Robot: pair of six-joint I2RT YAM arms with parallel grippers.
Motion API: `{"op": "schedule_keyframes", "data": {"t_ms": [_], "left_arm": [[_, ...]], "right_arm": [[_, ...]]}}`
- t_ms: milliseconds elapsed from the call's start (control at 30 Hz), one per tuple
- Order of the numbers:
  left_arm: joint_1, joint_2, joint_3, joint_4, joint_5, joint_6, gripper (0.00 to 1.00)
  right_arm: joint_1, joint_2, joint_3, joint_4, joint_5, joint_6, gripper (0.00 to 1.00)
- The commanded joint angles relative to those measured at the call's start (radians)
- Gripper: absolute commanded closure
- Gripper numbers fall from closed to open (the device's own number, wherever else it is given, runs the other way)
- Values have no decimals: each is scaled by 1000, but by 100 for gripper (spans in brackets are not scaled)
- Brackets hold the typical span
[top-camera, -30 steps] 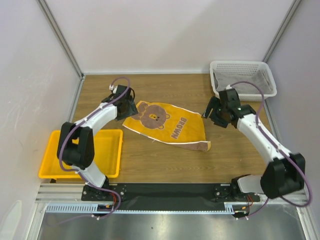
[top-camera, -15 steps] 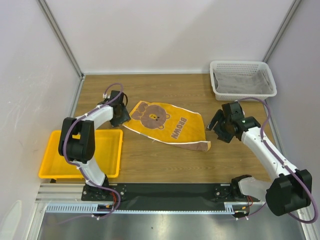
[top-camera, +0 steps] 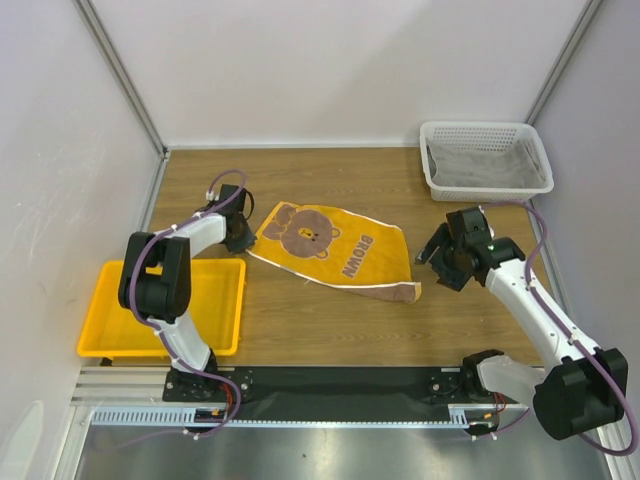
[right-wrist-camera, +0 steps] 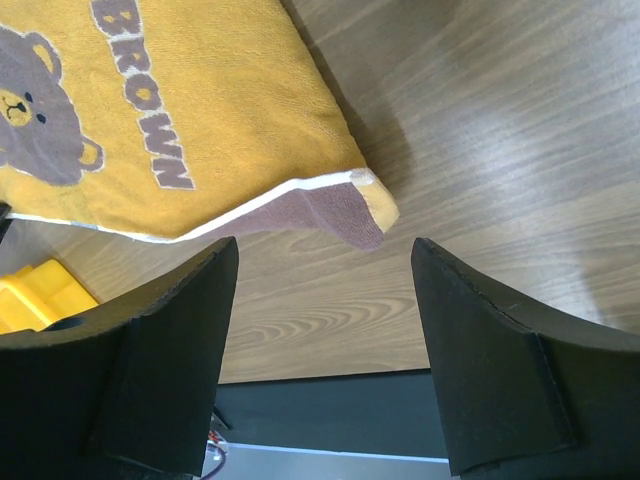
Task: Fold and stack the towels
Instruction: Flatten out the crumpled towel
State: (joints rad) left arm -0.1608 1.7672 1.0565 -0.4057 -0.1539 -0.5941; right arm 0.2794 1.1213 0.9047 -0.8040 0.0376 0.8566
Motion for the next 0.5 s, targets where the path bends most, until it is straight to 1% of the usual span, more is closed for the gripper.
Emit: {"op": "schedule_keyframes", "data": {"t_ms": [0, 67, 100, 467], "left_arm": [[4, 14, -12, 45, 11, 4, 79], [4, 9, -16, 53, 11, -3, 89], [4, 8, -18, 54, 11, -4, 100], [4, -9, -27, 64, 11, 7, 100]], "right_arm": [[-3, -43, -38, -21, 2, 61, 25], [-2, -63, -65, 6, -14, 99, 26], [0, -66, -93, 15, -27, 111, 27], [43, -49, -233, 144, -27, 239, 28]]}}
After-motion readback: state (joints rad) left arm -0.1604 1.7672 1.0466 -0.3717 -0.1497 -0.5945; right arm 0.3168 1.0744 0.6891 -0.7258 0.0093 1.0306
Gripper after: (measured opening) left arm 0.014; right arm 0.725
